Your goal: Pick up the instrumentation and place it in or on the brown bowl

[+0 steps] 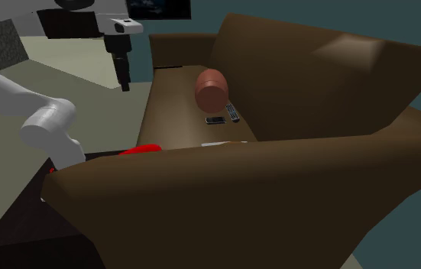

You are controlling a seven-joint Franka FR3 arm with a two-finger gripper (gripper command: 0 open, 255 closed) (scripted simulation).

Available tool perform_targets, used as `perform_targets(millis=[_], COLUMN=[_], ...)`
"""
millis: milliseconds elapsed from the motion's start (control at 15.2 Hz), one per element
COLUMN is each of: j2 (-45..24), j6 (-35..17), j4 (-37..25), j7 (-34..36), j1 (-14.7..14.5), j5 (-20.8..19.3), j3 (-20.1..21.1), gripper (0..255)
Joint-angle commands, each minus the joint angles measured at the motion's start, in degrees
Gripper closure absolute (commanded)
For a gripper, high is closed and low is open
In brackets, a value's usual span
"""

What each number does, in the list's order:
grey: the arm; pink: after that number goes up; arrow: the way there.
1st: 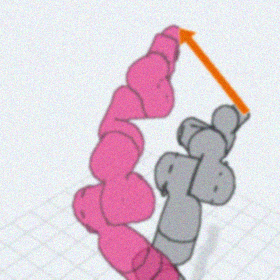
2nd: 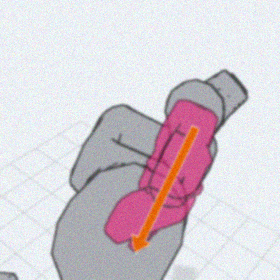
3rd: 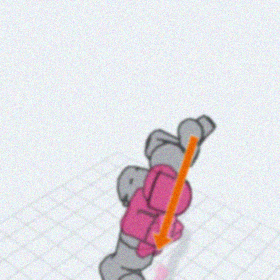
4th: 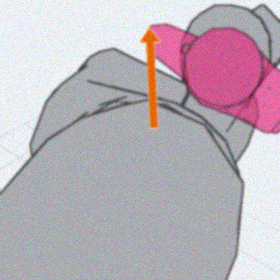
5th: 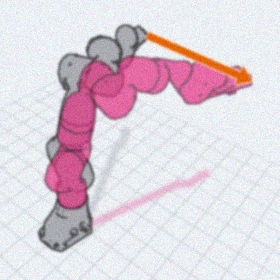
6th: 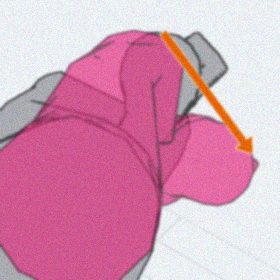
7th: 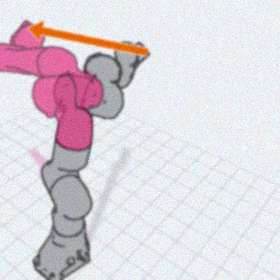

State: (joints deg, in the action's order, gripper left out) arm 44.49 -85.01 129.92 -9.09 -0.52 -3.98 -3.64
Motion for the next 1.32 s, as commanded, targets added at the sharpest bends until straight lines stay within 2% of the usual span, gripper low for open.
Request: perform_targets(millis=[0,594,1254], j2=[0.00,-15.30,-35.62], j6=[0.00,-14.98,-27.41], j4=[0.00,-0.22,-8.02], j7=[0.00,2.77,5.06], j1=[0.00,-0.30,-0.52], j5=[0.00,0.82,1.81], j3=[0.00,0.23,0.25], gripper=[0,0,0])
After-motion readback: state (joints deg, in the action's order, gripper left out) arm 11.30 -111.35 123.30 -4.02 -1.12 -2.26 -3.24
